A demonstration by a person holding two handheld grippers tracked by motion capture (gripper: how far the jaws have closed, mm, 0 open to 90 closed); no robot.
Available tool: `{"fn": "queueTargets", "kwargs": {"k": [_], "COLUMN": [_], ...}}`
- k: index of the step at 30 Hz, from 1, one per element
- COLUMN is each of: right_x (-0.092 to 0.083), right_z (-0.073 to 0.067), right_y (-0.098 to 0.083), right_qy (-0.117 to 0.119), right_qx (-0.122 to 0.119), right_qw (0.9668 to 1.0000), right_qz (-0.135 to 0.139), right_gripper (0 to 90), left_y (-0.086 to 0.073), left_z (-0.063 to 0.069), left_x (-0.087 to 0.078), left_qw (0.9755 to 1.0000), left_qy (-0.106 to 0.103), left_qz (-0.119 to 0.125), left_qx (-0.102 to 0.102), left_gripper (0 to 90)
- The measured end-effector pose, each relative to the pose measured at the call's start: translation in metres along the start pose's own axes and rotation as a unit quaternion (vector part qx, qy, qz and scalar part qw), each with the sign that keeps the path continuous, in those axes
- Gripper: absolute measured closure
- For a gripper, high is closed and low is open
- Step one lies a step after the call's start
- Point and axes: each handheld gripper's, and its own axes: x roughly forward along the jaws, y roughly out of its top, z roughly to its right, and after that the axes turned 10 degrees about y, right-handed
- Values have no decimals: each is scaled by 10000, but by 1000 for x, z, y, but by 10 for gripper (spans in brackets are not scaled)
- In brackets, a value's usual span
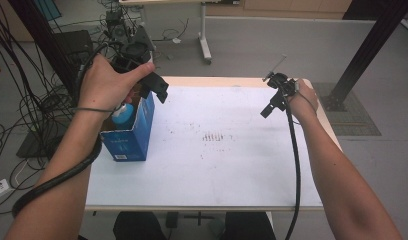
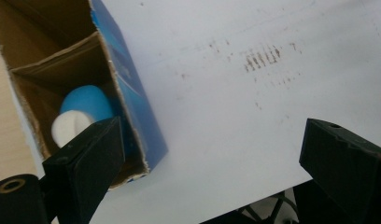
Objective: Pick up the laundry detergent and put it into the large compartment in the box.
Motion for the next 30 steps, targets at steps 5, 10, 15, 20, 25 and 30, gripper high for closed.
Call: {"fn": "queueTargets", "kwargs": {"k": [5, 10, 15, 20, 25, 30], "right_x": [1, 1, 1, 1, 3, 5], "right_z": [-1, 0, -1, -1, 0, 2], "right_y": [0, -1, 0, 0, -2, -5], "right_qy": [17, 10, 7, 21, -16, -20], "right_qx": [-1, -6, 8, -3, -22, 36], "right_qw": [10000, 10000, 10000, 10000, 10000, 9999], "right_qz": [1, -17, -26, -26, -85, -93], "right_gripper": [71, 71, 71, 71, 71, 71], "left_y": [2, 3, 3, 2, -3, -8], "left_z": [16, 31, 46, 57, 70, 78], "left_x": [6, 11, 17, 29, 47, 65], "left_qw": [9995, 9983, 9966, 9950, 9925, 9912], "left_qy": [-107, -257, -336, -485, -564, -581], "left_qz": [-91, -141, -141, -86, -154, -261], "left_qx": [282, 510, 740, 872, 1074, 1164], "left_gripper": [72, 78, 83, 131, 149, 149]}}
